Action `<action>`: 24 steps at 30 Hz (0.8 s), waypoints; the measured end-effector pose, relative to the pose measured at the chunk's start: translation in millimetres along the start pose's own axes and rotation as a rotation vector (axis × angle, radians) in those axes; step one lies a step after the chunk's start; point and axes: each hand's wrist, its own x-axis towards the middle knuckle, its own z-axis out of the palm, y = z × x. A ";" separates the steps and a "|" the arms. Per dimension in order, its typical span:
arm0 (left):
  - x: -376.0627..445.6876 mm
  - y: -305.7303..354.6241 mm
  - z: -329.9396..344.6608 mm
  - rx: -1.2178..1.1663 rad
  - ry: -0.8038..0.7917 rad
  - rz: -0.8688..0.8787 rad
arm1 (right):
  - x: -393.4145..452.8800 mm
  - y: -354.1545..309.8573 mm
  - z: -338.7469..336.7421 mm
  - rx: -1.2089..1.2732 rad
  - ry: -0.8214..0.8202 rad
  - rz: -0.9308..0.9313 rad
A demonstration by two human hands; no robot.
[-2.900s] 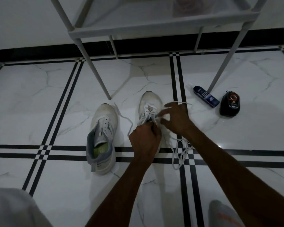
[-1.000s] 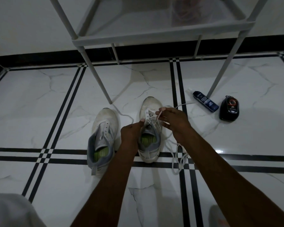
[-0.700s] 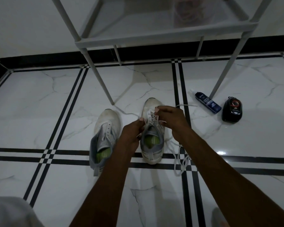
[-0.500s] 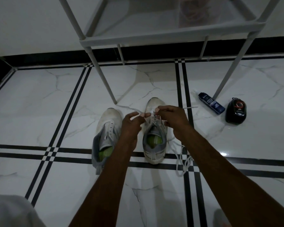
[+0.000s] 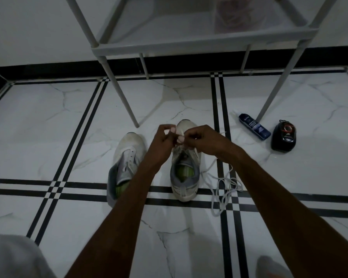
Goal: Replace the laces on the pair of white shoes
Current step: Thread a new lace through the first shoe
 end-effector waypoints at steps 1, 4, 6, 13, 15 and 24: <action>-1.0 -7.1 1.5 0.037 -0.026 -0.011 | -1.2 -0.1 -2.6 -0.030 -0.004 -0.011; -0.7 -14.7 2.5 0.107 -0.056 0.001 | -0.7 2.3 -10.8 -0.152 -0.035 -0.008; 1.7 -12.1 0.2 0.154 -0.047 0.029 | 2.3 5.6 -16.3 -0.247 -0.022 -0.005; 7.7 -14.6 -4.0 0.264 -0.024 0.084 | 3.4 15.2 2.4 -0.467 0.391 -0.189; 9.9 -18.1 -6.4 0.249 -0.048 0.064 | 4.7 20.7 11.7 -0.443 0.464 -0.218; 4.6 -17.4 -7.5 0.187 -0.192 -0.003 | 5.4 31.7 24.8 -0.151 0.512 -0.258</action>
